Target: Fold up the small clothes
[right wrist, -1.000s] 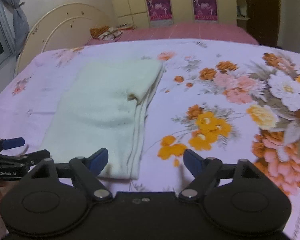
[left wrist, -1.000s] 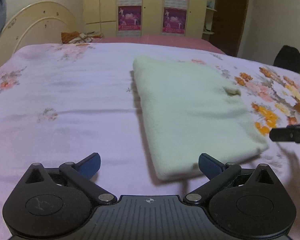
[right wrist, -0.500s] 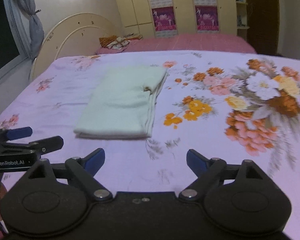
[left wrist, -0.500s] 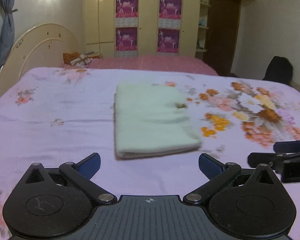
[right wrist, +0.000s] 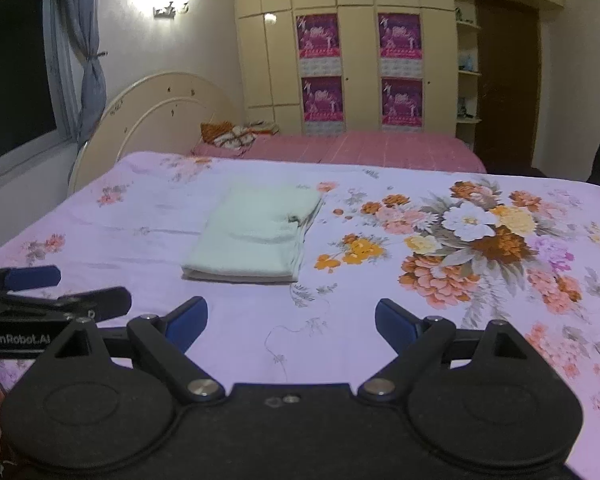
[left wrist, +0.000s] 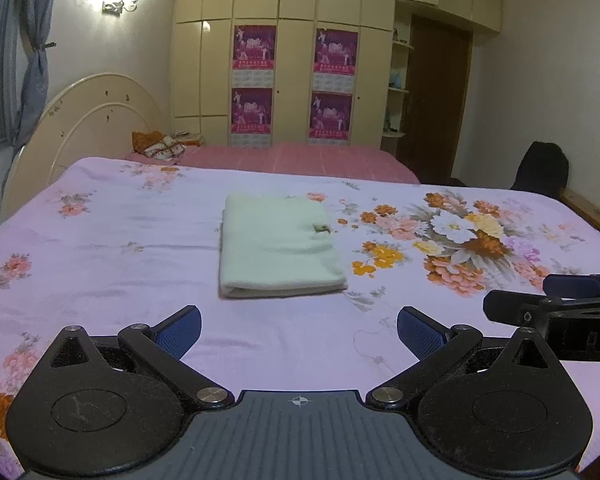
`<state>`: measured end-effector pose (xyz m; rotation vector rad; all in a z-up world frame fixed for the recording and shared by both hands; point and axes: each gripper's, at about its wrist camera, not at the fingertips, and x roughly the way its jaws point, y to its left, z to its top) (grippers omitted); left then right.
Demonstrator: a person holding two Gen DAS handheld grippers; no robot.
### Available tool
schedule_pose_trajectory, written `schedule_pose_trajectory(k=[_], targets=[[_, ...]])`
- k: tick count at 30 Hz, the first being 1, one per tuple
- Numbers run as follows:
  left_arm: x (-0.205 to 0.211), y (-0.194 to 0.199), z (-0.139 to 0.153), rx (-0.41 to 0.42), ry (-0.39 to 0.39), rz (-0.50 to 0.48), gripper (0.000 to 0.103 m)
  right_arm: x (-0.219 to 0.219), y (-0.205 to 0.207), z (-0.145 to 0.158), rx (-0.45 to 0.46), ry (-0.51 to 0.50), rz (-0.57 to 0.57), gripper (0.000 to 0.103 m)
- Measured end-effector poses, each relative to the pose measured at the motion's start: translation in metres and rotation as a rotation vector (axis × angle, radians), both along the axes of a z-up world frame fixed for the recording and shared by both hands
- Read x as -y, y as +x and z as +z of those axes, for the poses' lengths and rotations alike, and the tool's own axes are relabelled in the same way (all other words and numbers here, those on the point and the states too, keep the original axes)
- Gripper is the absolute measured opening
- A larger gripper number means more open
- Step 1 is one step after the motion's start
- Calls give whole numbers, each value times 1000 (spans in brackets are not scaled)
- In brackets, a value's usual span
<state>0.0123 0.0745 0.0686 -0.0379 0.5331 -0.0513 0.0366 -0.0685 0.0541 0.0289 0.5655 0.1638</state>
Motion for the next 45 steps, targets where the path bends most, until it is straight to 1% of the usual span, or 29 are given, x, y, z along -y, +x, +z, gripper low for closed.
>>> schedule_pose_trajectory(k=[5,15,35,45], targets=[[-1,-11,7,27,-19,15,103,1,-14,3,22,-1,-10,91],[3,-16,14,54,-20,30,103,3,-18,11,53,-7,-5,91],[9,-14,12,49,-22,28,103,7,-18,8,45,-7,-6,91],[10,-13,13,49,-12,24,103,7,-17,8,45,-9,-6,91]])
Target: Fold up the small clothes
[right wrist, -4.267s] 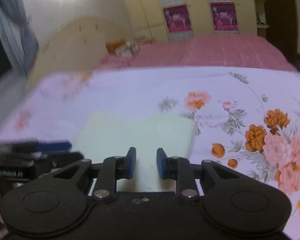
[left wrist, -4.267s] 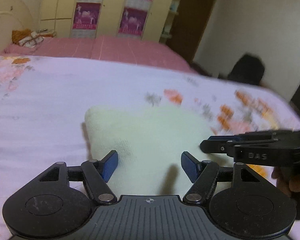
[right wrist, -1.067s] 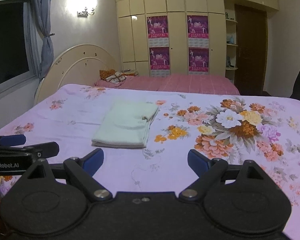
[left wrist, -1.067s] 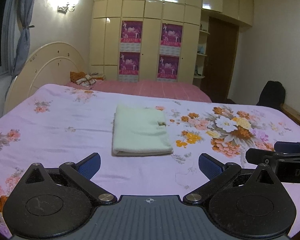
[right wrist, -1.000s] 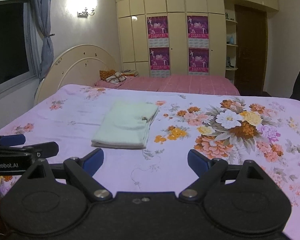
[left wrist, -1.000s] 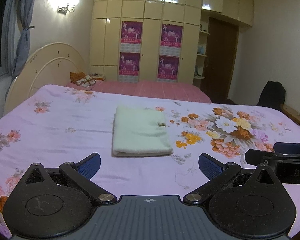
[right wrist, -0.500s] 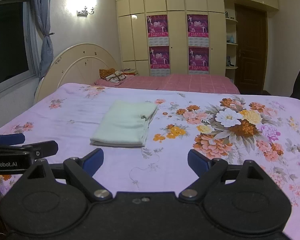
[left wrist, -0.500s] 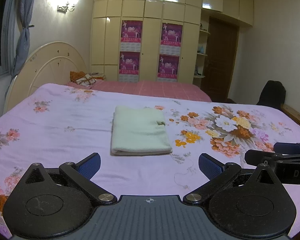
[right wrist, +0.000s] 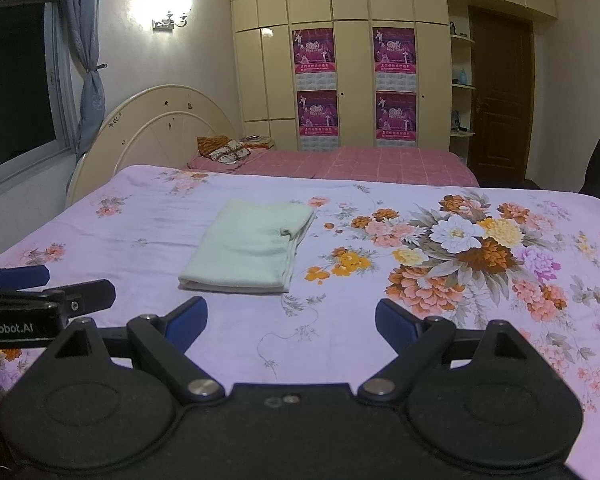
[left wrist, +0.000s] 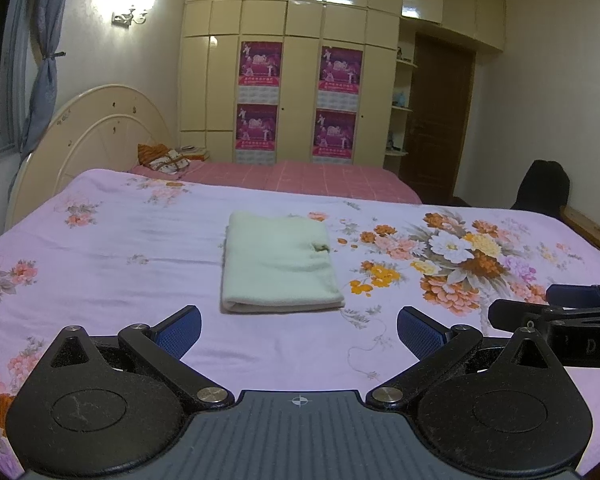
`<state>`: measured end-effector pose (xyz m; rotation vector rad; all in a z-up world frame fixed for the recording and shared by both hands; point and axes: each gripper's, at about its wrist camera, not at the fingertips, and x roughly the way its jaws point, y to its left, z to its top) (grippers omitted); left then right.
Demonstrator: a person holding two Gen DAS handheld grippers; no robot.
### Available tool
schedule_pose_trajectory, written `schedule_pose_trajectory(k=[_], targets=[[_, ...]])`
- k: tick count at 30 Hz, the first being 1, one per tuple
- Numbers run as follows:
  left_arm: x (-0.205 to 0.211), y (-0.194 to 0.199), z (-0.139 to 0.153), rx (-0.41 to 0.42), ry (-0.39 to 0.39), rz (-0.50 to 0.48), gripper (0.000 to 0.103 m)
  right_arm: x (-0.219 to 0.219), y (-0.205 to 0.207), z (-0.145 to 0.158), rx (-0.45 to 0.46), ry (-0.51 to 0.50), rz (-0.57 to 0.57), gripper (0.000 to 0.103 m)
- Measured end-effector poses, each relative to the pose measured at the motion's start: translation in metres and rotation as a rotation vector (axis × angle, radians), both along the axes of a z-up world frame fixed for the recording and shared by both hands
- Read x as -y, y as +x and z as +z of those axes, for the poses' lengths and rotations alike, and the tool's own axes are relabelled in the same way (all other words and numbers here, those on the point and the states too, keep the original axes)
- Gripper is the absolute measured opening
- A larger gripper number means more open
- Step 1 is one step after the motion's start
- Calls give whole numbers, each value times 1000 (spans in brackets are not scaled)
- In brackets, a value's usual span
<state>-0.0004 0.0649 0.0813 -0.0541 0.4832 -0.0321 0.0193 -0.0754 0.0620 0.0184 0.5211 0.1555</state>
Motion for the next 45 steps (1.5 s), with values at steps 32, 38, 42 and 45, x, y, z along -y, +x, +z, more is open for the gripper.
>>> schedule_pose_trajectory(k=[32,38,42,45], targets=[[-13,4,1,7,13,-3,103,-14,7,-2,-6,-6,11,91],[-15,5,1,7,12,-3,103,-14,7,-2,-6,-7,12,91],[-19,8,0,4,6,-6,103,-15,10,-3,-9,-7,13,91],[-22,8,-2,1,-2,-6,103,-16,10,-3,-9,-8,14,91]])
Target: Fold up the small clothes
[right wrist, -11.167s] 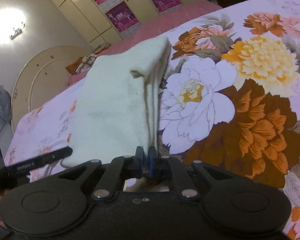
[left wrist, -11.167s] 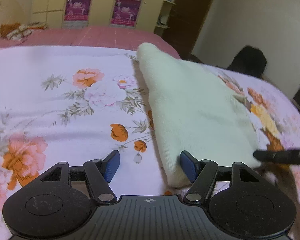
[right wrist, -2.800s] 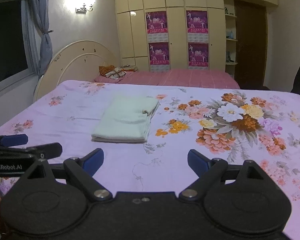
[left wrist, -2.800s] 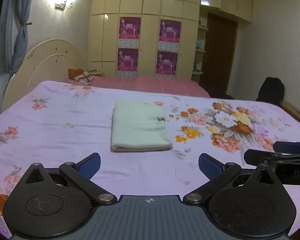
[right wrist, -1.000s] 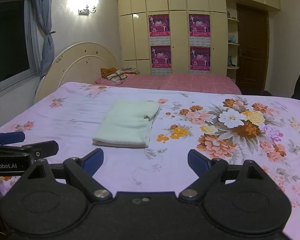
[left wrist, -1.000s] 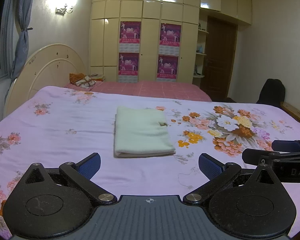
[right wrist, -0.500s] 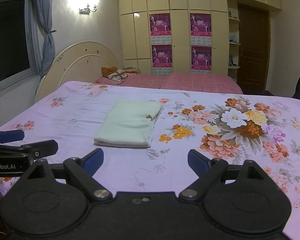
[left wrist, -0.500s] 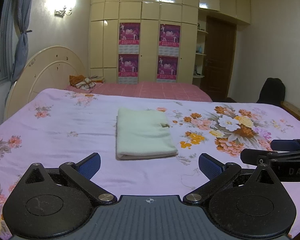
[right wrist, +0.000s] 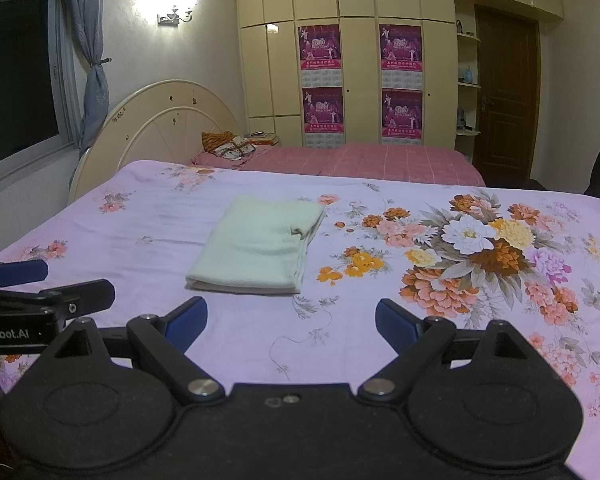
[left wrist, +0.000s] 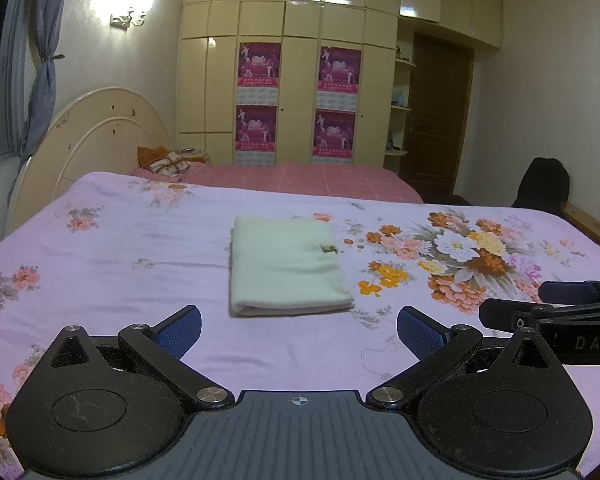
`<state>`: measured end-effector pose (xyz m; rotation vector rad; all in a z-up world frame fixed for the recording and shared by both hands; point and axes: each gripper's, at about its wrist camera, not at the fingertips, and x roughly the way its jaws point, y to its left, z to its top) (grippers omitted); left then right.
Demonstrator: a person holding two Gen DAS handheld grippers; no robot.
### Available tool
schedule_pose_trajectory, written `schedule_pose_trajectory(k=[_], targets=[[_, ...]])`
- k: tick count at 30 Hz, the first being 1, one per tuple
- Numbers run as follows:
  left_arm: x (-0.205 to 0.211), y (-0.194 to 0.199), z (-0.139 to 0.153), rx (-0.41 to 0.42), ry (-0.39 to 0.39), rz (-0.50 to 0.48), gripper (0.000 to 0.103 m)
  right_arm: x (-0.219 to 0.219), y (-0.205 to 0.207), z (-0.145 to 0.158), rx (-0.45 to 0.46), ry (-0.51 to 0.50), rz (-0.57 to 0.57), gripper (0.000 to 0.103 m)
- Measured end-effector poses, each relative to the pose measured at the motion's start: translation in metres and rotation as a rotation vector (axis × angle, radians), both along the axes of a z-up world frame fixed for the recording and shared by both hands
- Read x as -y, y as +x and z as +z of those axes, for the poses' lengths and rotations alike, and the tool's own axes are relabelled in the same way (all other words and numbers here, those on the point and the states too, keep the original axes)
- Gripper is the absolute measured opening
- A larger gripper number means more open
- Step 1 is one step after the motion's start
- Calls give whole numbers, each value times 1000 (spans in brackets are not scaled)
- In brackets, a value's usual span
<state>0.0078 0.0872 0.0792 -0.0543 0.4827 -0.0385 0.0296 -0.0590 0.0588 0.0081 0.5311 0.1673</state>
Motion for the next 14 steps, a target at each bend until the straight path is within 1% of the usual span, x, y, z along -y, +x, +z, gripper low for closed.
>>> schedule_pose_trajectory(k=[3,9,12,14], targets=[[-3,0,-1,0,-2,-4,103,-1,1,-1,-1,0,1,91],[0,-3,-2,10,25,-37,103,-1,4,-3,0,2,9,91],[0,-6,-1,34,39,-18,103,1,3,-3,1,3,13,91],[-1,-7,0,33,27,-17,103,1,3,-3,1,3,17,91]])
